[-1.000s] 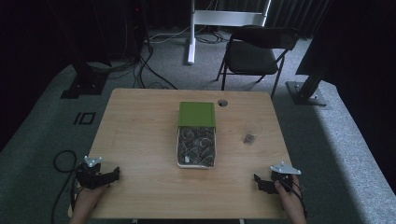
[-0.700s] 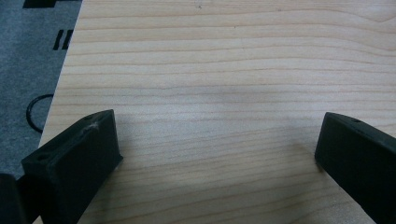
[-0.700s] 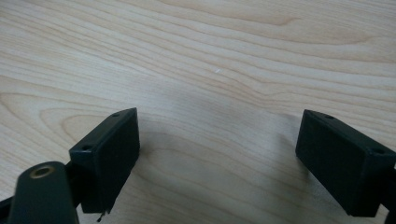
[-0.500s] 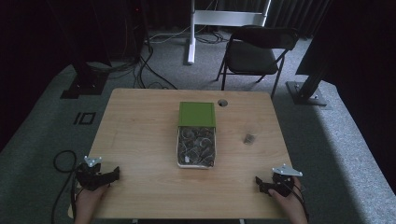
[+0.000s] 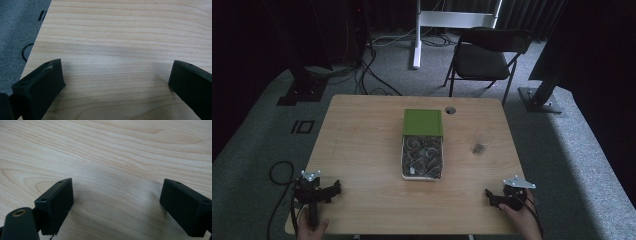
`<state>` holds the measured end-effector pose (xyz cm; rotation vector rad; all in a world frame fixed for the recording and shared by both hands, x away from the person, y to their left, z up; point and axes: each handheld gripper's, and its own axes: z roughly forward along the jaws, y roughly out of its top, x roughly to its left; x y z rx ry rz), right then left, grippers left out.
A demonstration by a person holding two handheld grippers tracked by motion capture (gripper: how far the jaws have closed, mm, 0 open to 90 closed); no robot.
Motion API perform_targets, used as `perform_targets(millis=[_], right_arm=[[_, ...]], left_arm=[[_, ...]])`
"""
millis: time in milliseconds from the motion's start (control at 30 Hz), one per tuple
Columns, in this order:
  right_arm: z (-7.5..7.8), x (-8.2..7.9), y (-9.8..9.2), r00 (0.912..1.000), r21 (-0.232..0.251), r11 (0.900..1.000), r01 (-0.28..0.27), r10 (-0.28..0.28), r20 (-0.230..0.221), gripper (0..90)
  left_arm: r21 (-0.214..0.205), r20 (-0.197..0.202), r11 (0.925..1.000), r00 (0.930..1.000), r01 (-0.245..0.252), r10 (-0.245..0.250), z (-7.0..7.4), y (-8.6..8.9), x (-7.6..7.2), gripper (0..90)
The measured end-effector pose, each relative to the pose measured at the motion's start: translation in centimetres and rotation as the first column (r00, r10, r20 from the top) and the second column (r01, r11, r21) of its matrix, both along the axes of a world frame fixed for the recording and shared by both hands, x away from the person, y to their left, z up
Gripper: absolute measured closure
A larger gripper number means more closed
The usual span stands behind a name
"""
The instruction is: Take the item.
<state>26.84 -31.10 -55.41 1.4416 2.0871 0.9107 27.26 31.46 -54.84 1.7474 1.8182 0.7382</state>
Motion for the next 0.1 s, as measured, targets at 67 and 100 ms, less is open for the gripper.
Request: perform_targets(millis=[67, 100], right_arm=[[0.0, 0.01, 0.01, 1.0, 0.0, 1.0, 0.001, -0.001, 0.0, 11.9], [0.0, 0.02, 0.02, 1.0, 0.0, 1.0, 0.002, -0.002, 0.0, 11.9]], left_arm=[[0.0, 0.0, 1.0, 1.0, 0.0, 0.0, 0.0, 0.0, 0.0, 0.3], [0.0, 0.0, 1.0, 1.0, 0.0, 0.0, 0.0, 0.0, 0.0, 0.3]])
